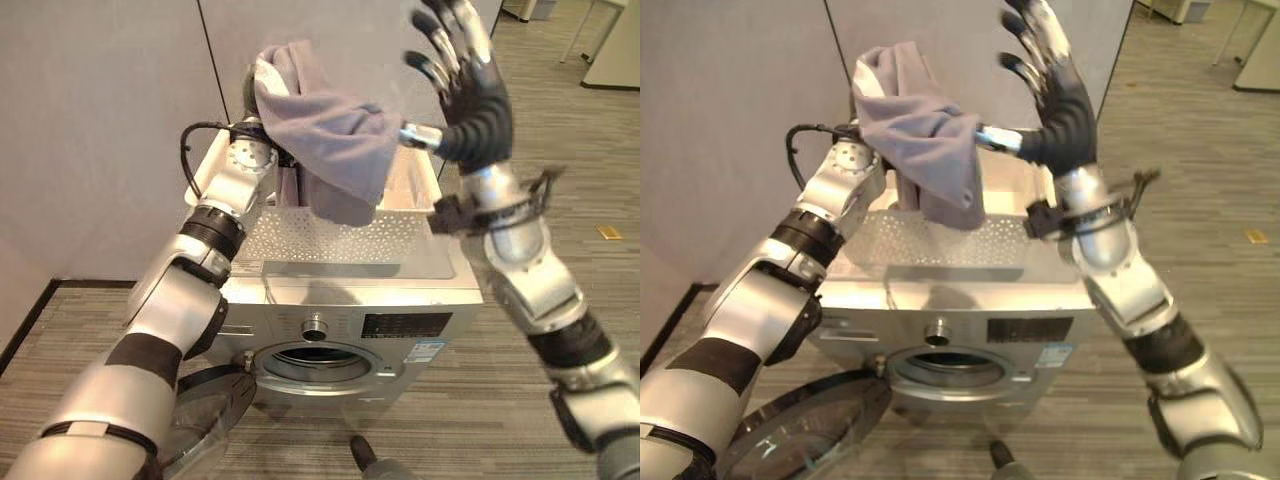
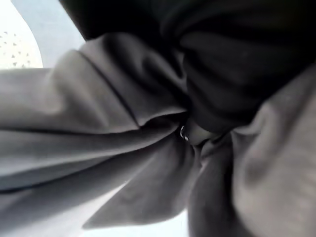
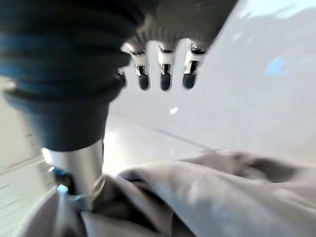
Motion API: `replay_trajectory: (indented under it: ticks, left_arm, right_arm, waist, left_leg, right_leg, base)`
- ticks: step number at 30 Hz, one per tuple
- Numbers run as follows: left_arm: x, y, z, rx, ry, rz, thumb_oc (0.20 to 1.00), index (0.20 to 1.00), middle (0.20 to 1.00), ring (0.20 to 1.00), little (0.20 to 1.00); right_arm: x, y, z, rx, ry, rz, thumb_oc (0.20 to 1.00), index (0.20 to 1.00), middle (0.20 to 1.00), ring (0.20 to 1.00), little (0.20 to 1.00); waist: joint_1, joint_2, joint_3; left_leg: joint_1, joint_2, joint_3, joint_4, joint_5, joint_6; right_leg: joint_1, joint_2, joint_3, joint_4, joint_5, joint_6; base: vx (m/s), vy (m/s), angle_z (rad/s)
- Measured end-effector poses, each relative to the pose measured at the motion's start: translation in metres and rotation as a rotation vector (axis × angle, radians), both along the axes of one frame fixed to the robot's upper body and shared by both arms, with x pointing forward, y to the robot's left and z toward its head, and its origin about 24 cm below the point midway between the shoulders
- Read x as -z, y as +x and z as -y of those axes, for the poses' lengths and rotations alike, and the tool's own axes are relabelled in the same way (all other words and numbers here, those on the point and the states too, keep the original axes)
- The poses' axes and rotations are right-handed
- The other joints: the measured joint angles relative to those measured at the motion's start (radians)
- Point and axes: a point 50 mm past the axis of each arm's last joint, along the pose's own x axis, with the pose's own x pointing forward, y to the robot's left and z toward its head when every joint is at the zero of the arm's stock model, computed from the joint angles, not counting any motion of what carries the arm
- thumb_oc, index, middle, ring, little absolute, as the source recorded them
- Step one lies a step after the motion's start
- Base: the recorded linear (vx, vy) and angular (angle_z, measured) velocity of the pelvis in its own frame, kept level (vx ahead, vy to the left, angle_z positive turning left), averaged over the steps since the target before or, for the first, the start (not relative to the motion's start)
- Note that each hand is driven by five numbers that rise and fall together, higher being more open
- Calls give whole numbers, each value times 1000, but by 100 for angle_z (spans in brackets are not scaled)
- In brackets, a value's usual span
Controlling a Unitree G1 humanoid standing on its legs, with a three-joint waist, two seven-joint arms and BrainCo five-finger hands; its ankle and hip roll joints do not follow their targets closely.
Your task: Grab the laundry basket,head to the washer,open it,put in the laundry and shut it.
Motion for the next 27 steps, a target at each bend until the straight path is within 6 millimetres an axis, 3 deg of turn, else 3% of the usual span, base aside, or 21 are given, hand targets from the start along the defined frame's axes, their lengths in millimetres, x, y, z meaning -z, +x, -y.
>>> replay_trajectory:
  ticks: [3, 5, 6, 9, 10, 13, 17, 22, 27]
  left_arm:
    - [-18, -8, 0, 6, -1, 93, 200, 200, 200, 200, 200]
    - [-33, -13, -7, -17, 22, 174, 200, 200, 200, 200, 200]
    - [-48, -19, -7, -21, 59, 234, 200, 200, 200, 200, 200]
    - [-75, -28, -2, -24, 116, 347, 200, 200, 200, 200, 200]
    - [-97, -37, -3, -28, 112, 423, 200, 200, 200, 200, 200]
    - [-128, -52, -2, -28, 135, 544, 200, 200, 200, 200, 200]
    - [-156, -76, -12, -48, 172, 698, 200, 200, 200, 200, 200]
    - [-167, -87, -21, -75, 230, 766, 200, 200, 200, 200, 200]
    - [-176, -101, -31, -96, 218, 844, 200, 200, 200, 200, 200]
  right_arm:
    - [34, -8, 8, 59, -19, -84, 1000, 1000, 1000, 1000, 1000]
    - [67, -20, 13, 97, -48, -178, 1000, 1000, 1000, 1000, 1000]
    - [91, -33, 20, 129, -60, -241, 1000, 1000, 1000, 1000, 1000]
    - [111, -41, 27, 156, -123, -302, 1000, 1000, 1000, 1000, 1000]
    - [127, -41, 35, 196, -168, -358, 1000, 1000, 1000, 1000, 1000]
    - [177, -44, 57, 296, -189, -579, 1000, 1000, 1000, 1000, 1000]
    - [186, -39, 60, 318, -196, -597, 1000, 1000, 1000, 1000, 1000]
    - [199, -22, 59, 334, -185, -647, 1000, 1000, 1000, 1000, 1000]
    - [212, -21, 61, 335, -141, -712, 1000, 1000, 1000, 1000, 1000]
  waist:
    - [-8, 8, 5]
    - [-25, 20, 12]
    - [-25, 28, 18]
    - [-40, 32, 21]
    - [-39, 31, 20]
    - [-36, 33, 20]
    - [-23, 35, 11]
    - [-7, 8, -21]
    - [36, -11, -51]
  left_leg:
    - [0, 0, -2, 0, 0, 0]
    - [0, 1, -5, 0, 0, 0]
    - [-2, 0, -17, 0, 0, 0]
    - [0, -3, -24, 0, 0, 0]
    - [3, -3, -25, 0, -1, 0]
    - [-1, -3, -50, 0, 0, 0]
    - [2, 0, -58, 0, 0, -1]
    - [3, 5, -80, 0, 3, -5]
    - [1, 6, -113, 0, 5, -7]
  right_leg:
    - [1, -5, -1, 0, -1, -1]
    - [3, -6, -5, 0, -2, -2]
    - [8, -7, -18, 8, -3, -3]
    - [18, -13, -32, 4, -9, -1]
    - [22, -14, -33, 0, -13, -1]
    - [29, -16, -52, 0, -18, -2]
    - [38, -15, -61, 0, -23, -4]
    - [54, -11, -90, 0, -25, -7]
    - [68, -13, -117, 0, -33, -11]
  base:
    - [26, 5, 2]
    - [31, 4, 8]
    - [2, -6, 11]
    - [21, -2, 16]
    - [3, -17, 9]
    - [12, -6, 15]
    - [1, -11, 8]
    - [-10, -11, 16]
    - [-12, -7, 16]
